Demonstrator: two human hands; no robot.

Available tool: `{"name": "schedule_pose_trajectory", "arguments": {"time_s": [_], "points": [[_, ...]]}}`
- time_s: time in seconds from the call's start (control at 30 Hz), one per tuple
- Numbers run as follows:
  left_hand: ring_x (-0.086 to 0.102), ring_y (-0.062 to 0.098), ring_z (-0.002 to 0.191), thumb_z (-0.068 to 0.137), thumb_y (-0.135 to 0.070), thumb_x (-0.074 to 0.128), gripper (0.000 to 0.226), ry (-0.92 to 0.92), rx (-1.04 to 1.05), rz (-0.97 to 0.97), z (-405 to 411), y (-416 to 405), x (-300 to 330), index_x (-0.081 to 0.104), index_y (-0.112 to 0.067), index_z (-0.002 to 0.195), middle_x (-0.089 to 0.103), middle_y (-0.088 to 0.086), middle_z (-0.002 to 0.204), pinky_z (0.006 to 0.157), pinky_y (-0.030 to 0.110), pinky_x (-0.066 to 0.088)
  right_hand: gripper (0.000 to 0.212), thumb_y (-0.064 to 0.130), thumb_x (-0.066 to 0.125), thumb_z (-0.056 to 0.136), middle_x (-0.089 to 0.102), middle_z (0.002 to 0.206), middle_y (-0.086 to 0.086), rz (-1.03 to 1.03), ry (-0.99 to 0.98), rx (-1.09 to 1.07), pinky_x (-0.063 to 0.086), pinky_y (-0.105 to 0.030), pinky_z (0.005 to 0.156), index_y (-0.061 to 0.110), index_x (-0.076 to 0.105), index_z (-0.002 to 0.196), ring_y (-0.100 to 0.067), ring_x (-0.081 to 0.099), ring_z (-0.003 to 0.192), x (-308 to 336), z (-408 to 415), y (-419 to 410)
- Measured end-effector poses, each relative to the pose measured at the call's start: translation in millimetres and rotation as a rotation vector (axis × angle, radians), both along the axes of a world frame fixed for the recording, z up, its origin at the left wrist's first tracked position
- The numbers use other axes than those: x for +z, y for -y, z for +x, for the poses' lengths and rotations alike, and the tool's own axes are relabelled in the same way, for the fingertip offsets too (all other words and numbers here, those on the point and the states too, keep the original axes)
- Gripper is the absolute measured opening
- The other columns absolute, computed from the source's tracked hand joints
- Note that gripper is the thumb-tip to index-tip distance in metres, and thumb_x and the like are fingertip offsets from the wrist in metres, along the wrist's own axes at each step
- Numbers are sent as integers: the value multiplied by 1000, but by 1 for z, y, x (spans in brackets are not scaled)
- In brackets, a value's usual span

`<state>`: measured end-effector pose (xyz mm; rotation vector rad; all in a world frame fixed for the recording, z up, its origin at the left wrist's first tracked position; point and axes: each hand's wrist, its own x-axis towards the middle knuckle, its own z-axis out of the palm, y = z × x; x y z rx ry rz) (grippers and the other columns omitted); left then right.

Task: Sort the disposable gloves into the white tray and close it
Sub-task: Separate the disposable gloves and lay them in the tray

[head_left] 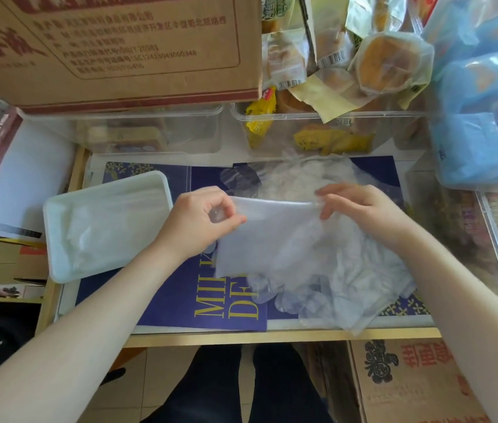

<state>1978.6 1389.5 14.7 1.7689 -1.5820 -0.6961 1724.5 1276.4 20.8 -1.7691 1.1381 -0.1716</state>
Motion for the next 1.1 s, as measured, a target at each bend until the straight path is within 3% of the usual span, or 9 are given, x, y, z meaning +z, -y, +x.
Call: {"name": "schedule_pose_trajectory", "arguments": {"time_s": [0.1, 0.2, 0.33, 0.47, 0.67, 0.73, 0.87, 0.97, 1.1], "points": [[50, 14, 60, 76, -11, 75, 23, -159, 88, 7, -6, 0, 3, 55, -16, 66, 57, -7, 69, 59, 11, 39, 25, 28, 64, 86, 46, 125, 5, -179, 24, -372, 36, -29, 100, 17, 53, 105, -10, 44, 117, -6, 21, -18], [49, 0, 54, 78, -3, 71, 27, -450, 165, 34, -11, -1, 5, 53, -19, 66, 56, -13, 63, 57, 10, 39, 61, 32, 66, 84, 40, 127, 7, 226, 298, -624, 36, -25, 95, 21, 34, 135, -7, 43, 116, -12, 40, -40], [44, 4, 46, 72, -14, 73, 26, -679, 193, -8, -9, 0, 9, 57, -32, 62, 53, -13, 54, 47, 17, 36, 50, 43, 66, 80, 68, 100, 3, 660, 573, -521, 49, -22, 73, 12, 53, 117, -11, 66, 88, -20, 49, -50], [49, 2, 59, 63, -22, 76, 19, -872, 216, -30, -8, -2, 8, 60, -32, 62, 53, -16, 61, 59, 16, 44, 46, 38, 68, 76, 70, 107, -7, 888, 805, -455, 55, -30, 77, 11, 62, 113, -21, 68, 98, -18, 51, -50], [66, 9, 81, 63, -15, 75, 57, -893, 87, 279, 15, -10, 6, 55, -32, 113, 71, -5, 87, 68, 18, 51, 14, 5, 67, 75, 73, 80, -2, 530, 571, -395, 55, -26, 68, 7, 67, 90, -14, 69, 73, -3, 53, -38], [67, 9, 85, 61, -22, 79, 49, -777, -54, 419, 28, -8, 9, 63, -20, 107, 73, -2, 92, 74, 17, 51, 7, 3, 69, 79, 72, 77, -1, 356, 376, -272, 53, -22, 68, 5, 69, 86, -10, 67, 71, 8, 52, -33], [66, 7, 85, 76, -11, 75, 20, -533, -144, 461, 19, 3, 17, 68, -19, 93, 73, -2, 91, 83, 20, 50, 23, 18, 75, 76, 71, 88, -18, 186, 60, -39, 51, -39, 74, 0, 68, 88, -23, 68, 78, 21, 62, -29], [60, 15, 78, 76, -26, 69, 15, -541, -111, 374, 1, 5, 14, 67, -14, 84, 69, 11, 86, 77, 33, 48, 7, 15, 72, 80, 65, 68, 7, 210, 71, 43, 44, -13, 60, 15, 66, 77, 4, 57, 59, 27, 72, -33], [61, 13, 72, 85, -15, 65, 7, -679, 66, 313, -6, 0, 7, 66, -12, 79, 70, 1, 77, 72, 29, 49, 8, 11, 66, 86, 66, 64, 9, 359, 266, -72, 43, -13, 56, 8, 66, 79, -1, 59, 58, 26, 67, -34]]}}
